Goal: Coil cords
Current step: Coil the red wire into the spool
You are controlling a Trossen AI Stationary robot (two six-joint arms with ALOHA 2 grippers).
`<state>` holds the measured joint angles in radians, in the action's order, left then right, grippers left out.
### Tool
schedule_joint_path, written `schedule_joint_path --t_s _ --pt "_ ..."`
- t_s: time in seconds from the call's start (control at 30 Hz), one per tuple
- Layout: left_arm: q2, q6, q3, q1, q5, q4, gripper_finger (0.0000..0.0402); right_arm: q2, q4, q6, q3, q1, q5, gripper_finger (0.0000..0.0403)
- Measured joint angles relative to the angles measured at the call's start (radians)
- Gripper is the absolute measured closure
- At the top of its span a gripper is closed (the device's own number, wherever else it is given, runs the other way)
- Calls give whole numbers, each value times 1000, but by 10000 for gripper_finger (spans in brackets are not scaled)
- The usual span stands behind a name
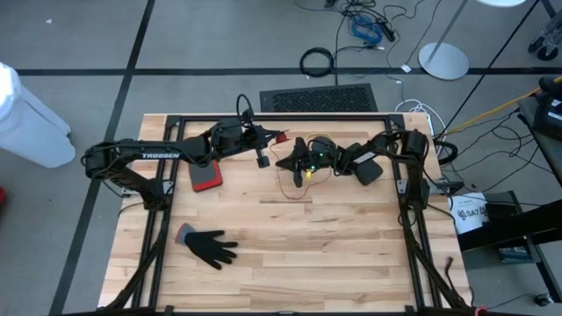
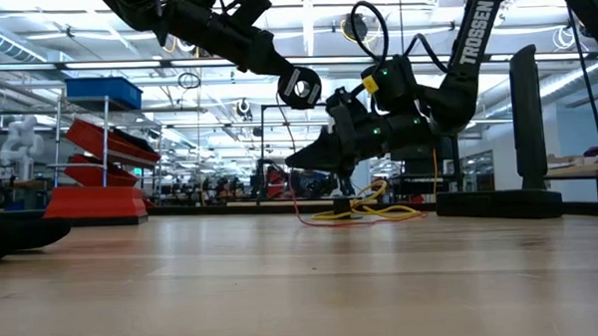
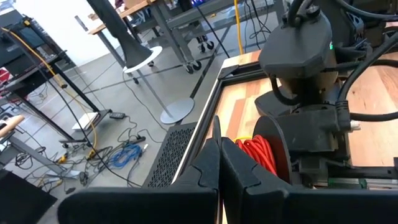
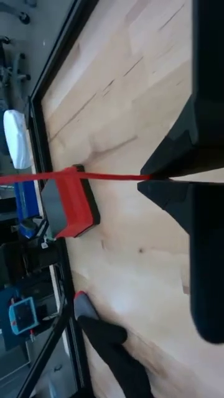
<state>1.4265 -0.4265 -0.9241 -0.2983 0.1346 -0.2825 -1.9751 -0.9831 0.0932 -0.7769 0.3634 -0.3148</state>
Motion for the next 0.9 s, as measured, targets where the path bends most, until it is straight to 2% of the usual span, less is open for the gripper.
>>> schedule_joint_path --t_s 0.23,0.6,0.9 --pt "0 1 0 13 0 3 402 0 21 11 0 41 55 402" --pt "0 -6 0 19 1 125 402 8 18 76 0 117 56 403" --pt "0 -60 0 18 118 236 402 24 17 99 30 149 58 403"
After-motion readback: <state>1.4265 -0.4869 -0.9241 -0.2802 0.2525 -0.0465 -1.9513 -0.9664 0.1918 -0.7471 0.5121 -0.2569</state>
